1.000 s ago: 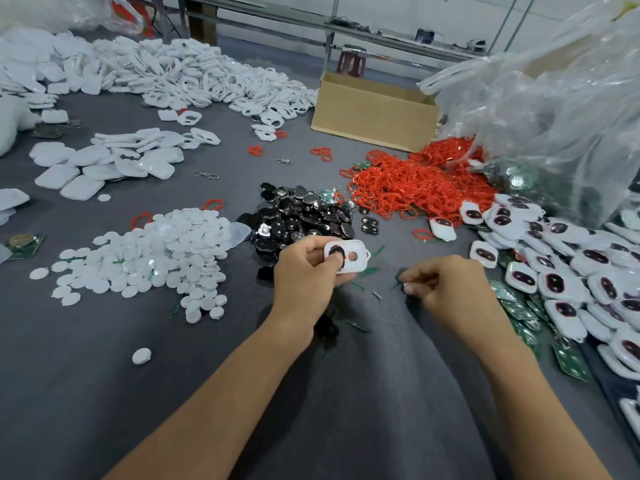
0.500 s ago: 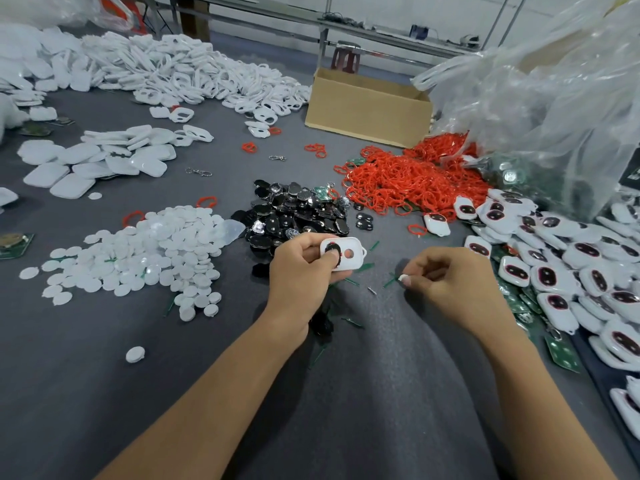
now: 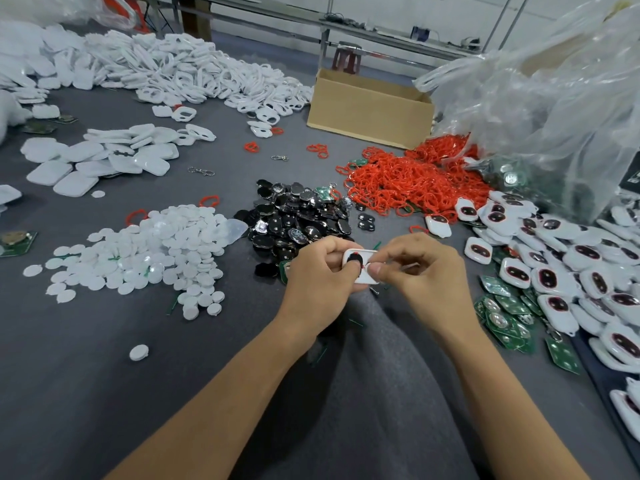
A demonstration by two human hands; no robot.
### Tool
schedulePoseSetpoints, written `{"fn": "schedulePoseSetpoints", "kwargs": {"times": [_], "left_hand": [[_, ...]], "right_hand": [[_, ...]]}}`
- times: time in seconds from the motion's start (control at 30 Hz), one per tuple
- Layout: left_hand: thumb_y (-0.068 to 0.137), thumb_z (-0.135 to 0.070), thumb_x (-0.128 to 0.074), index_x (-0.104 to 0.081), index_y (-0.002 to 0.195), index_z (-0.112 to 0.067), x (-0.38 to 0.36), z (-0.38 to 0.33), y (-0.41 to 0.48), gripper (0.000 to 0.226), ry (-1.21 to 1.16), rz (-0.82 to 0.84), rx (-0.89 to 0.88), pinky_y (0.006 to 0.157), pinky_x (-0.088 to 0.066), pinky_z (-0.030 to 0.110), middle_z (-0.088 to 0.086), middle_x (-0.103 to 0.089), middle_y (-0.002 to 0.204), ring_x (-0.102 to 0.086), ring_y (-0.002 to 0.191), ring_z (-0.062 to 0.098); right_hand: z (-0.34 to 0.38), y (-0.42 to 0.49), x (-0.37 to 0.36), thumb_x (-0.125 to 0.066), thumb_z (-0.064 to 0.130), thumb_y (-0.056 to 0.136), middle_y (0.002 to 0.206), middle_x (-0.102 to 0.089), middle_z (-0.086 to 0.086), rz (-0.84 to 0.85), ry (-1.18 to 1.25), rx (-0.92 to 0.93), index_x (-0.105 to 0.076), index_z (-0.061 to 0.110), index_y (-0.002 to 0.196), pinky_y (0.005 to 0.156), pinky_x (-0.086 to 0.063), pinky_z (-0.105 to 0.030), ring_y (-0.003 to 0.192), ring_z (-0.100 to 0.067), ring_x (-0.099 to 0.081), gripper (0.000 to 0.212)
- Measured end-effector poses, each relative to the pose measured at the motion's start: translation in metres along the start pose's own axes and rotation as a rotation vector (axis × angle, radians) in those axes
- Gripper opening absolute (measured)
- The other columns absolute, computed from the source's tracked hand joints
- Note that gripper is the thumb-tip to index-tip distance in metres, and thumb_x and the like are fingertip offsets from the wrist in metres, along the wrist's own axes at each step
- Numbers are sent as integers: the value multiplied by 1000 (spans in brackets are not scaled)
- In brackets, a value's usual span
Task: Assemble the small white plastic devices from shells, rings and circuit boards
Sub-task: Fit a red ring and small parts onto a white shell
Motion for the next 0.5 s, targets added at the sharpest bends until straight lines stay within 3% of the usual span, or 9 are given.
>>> {"fn": "schedulePoseSetpoints", "kwargs": {"times": [0.1, 0.27, 0.37, 0.5], "left_hand": [[92, 7, -56, -65, 93, -10, -1, 0, 0, 19, 7, 8, -8, 68, -60, 25, 8, -75, 89, -73, 81, 18], [92, 7, -55, -65, 92, -9, -3, 3, 0, 19, 8, 15, 3, 69, -61, 27, 7, -75, 87, -73, 78, 16], [93, 5, -55, -65, 91, -11, -5, 4, 0, 19, 14, 28, 12, 67, -60, 25, 5, -74, 85, -71, 73, 11], [93, 4, -56, -66, 96, -7, -4, 4, -1, 15, 24, 22, 21, 67, -61, 25, 9, -75, 89, -72, 77, 16]], "right_hand": [[-1, -1, -2, -77, -3, 70, 78, -66, -2, -10, -51, 1, -73, 11, 70, 61, -43, -21, 62, -6, -56, 15], [-5, -1, -3, -76, -4, 70, 74, -70, -2, -60, -95, -7, -70, 18, 65, 66, -51, -33, 66, -20, -64, 24], [-8, 0, -2, -77, -3, 70, 68, -70, 0, -63, -82, -32, -65, 29, 59, 63, -49, -30, 59, -14, -61, 36], [-13, 0, -4, -77, -1, 70, 67, -68, -8, -55, -76, -70, -61, 30, 53, 59, -44, -26, 55, -11, -52, 39]]}}
Point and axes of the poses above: each hand's wrist, its own y-axis towards the middle knuckle, its own x-axis out of the back of the hand, z = x × y, the point moved 8 cm from there along y, towards the middle knuckle
